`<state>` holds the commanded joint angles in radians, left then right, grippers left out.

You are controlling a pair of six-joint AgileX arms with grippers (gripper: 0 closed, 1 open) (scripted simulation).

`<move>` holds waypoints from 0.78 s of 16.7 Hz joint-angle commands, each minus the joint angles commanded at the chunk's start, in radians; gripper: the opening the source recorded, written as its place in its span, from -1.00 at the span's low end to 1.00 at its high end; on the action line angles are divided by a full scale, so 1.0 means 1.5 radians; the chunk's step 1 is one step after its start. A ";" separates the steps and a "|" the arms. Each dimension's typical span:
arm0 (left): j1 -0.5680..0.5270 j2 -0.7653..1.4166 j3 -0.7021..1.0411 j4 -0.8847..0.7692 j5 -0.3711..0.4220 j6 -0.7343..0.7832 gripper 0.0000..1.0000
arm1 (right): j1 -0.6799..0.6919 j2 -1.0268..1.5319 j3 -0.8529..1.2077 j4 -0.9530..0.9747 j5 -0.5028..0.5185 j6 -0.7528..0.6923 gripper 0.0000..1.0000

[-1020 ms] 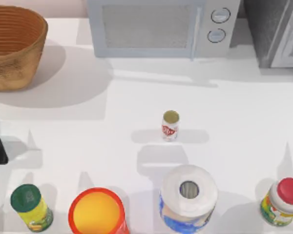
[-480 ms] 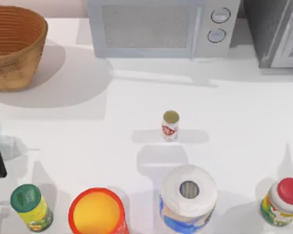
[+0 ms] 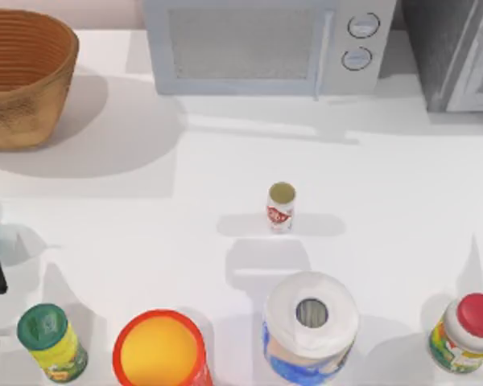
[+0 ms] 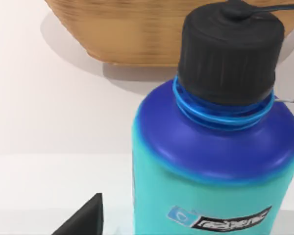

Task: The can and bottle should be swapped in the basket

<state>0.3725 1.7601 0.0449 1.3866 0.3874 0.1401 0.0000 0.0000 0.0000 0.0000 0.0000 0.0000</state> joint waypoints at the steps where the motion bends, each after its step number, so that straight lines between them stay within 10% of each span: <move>1: -0.003 -0.002 -0.003 -0.002 -0.001 0.000 1.00 | 0.000 0.000 0.000 0.000 0.000 0.000 1.00; 13: -0.078 0.138 0.136 0.013 -0.072 -0.026 1.00 | 0.000 0.000 0.000 0.000 0.000 0.000 1.00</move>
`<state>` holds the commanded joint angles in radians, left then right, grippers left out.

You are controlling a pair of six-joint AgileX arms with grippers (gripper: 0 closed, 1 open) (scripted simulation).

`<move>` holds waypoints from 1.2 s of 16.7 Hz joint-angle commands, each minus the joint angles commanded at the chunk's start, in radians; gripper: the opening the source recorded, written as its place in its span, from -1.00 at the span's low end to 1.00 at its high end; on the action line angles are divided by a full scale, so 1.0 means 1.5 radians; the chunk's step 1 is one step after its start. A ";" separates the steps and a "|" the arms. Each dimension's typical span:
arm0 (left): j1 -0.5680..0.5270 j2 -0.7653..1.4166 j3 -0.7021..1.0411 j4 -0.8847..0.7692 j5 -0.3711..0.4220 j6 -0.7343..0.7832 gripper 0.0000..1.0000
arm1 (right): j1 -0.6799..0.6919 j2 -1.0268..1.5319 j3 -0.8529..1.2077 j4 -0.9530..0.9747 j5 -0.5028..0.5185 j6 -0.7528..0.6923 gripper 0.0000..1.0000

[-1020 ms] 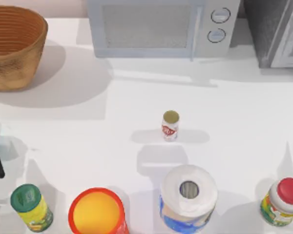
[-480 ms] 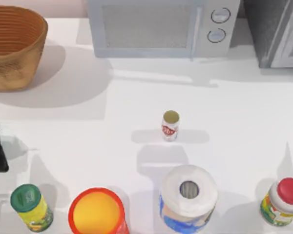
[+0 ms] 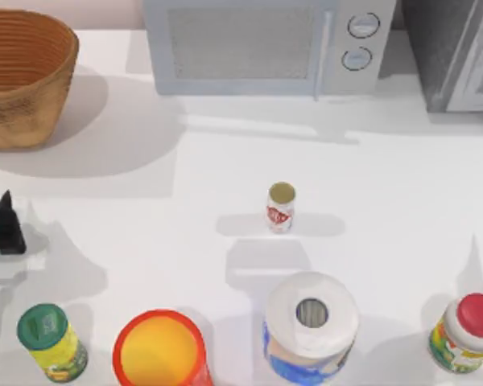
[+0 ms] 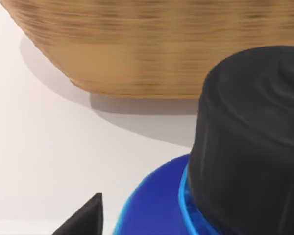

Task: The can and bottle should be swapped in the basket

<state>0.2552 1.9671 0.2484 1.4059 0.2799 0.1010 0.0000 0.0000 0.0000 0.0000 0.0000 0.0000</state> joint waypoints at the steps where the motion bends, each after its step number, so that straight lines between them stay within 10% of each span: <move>1: 0.005 0.010 0.005 0.004 0.005 0.002 1.00 | 0.000 0.000 0.000 0.000 0.000 0.000 1.00; 6: 0.009 0.015 0.007 0.006 0.008 0.003 1.00 | 0.000 0.000 0.000 0.000 0.000 0.000 1.00; 20: 0.009 0.015 0.007 0.006 0.008 0.003 -1.00 | 0.000 0.000 0.000 0.000 0.000 0.000 1.00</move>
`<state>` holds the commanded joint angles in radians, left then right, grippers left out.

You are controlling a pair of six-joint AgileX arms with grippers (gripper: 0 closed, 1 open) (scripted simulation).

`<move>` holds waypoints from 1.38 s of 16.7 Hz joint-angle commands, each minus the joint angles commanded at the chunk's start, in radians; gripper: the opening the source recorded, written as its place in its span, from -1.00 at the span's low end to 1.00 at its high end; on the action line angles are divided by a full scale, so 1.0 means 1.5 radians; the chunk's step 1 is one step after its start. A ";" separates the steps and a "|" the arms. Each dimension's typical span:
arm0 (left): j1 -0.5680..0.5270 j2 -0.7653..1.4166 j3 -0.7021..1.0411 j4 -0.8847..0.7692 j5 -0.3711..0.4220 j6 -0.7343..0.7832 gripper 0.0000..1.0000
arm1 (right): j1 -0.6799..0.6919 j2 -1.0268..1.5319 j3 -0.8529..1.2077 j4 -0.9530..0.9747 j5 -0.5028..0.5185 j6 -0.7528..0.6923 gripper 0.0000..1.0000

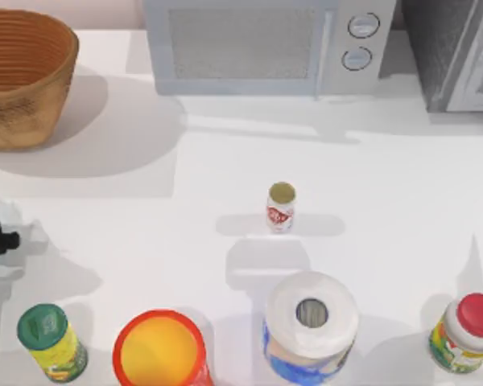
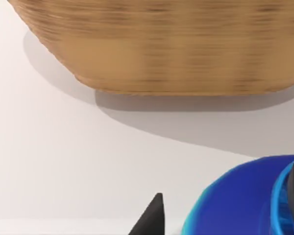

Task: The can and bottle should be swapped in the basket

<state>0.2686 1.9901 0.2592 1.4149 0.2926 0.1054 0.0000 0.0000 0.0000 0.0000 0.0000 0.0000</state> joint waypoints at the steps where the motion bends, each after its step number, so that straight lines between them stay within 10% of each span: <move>1: 0.000 0.000 0.000 0.000 0.000 0.000 -1.00 | 0.000 0.000 0.000 0.000 0.000 0.000 1.00; 13: 0.038 -0.032 0.059 -0.069 0.010 0.001 -1.00 | 0.000 0.000 0.000 0.000 0.000 0.000 1.00; 23: 0.226 -0.136 0.391 -0.623 0.039 0.000 -1.00 | 0.000 0.000 0.000 0.000 0.000 0.000 1.00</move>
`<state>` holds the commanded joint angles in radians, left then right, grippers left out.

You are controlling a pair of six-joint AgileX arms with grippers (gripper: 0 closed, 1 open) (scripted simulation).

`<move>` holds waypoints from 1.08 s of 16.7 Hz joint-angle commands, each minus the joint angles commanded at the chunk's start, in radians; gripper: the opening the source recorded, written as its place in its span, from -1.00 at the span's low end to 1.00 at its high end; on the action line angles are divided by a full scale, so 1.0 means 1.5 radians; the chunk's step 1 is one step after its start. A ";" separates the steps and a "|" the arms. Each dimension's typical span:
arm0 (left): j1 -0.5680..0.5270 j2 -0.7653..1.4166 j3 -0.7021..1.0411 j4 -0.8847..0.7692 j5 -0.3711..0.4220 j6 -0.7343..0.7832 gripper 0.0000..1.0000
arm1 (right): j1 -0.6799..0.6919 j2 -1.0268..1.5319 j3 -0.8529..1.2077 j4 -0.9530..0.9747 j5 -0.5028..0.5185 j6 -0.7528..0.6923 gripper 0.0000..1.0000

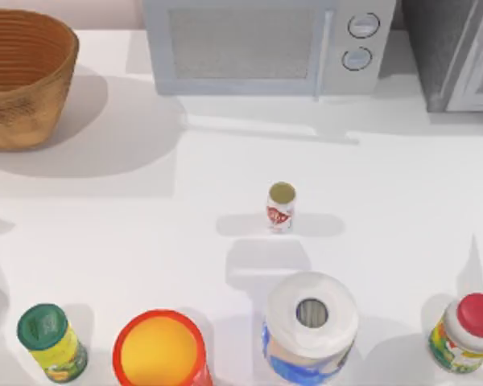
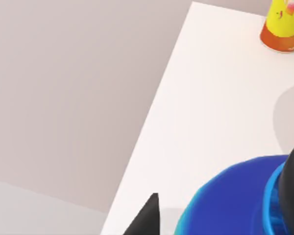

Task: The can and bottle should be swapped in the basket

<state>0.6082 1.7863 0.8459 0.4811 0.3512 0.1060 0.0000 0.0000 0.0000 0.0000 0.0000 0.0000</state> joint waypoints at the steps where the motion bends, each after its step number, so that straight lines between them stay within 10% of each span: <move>1: -0.005 -0.013 0.037 -0.048 -0.005 0.001 -1.00 | 0.000 0.000 0.000 0.000 0.000 0.000 1.00; 12: -0.256 -0.112 0.286 -0.321 -0.087 -0.027 -1.00 | 0.000 0.000 0.000 0.000 0.000 0.000 1.00; 18: -0.272 -0.115 0.292 -0.328 -0.088 -0.031 -1.00 | 0.000 0.000 0.000 0.000 0.000 0.000 1.00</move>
<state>0.2002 1.6136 1.2834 -0.0108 0.2191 0.0596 0.0000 0.0000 0.0000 0.0000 0.0000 0.0000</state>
